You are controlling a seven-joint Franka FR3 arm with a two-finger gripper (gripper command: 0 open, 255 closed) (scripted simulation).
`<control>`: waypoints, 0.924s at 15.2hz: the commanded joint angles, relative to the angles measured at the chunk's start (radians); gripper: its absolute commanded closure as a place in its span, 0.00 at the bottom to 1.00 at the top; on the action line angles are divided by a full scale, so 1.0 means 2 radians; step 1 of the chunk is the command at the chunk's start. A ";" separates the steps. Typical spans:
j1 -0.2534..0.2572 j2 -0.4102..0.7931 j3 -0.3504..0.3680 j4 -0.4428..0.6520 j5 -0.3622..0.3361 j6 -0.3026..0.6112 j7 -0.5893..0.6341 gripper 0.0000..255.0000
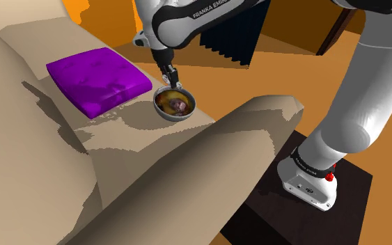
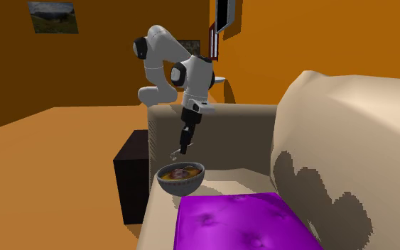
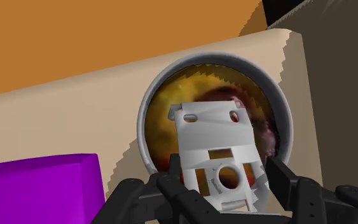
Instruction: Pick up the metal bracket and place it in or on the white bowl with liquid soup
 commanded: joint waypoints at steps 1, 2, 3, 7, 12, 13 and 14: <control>-0.004 0.001 -0.003 -0.009 -0.002 0.011 -0.004 1.00; -0.004 0.004 -0.003 -0.012 -0.004 0.016 -0.001 1.00; -0.004 0.007 -0.004 -0.015 -0.006 0.021 0.001 1.00; -0.002 0.020 -0.008 -0.025 -0.016 0.042 0.010 1.00; 0.002 0.038 -0.013 -0.035 -0.030 0.067 0.022 1.00; 0.003 0.042 -0.014 -0.037 -0.033 0.072 0.025 1.00; 0.003 0.046 -0.015 -0.038 -0.035 0.076 0.027 1.00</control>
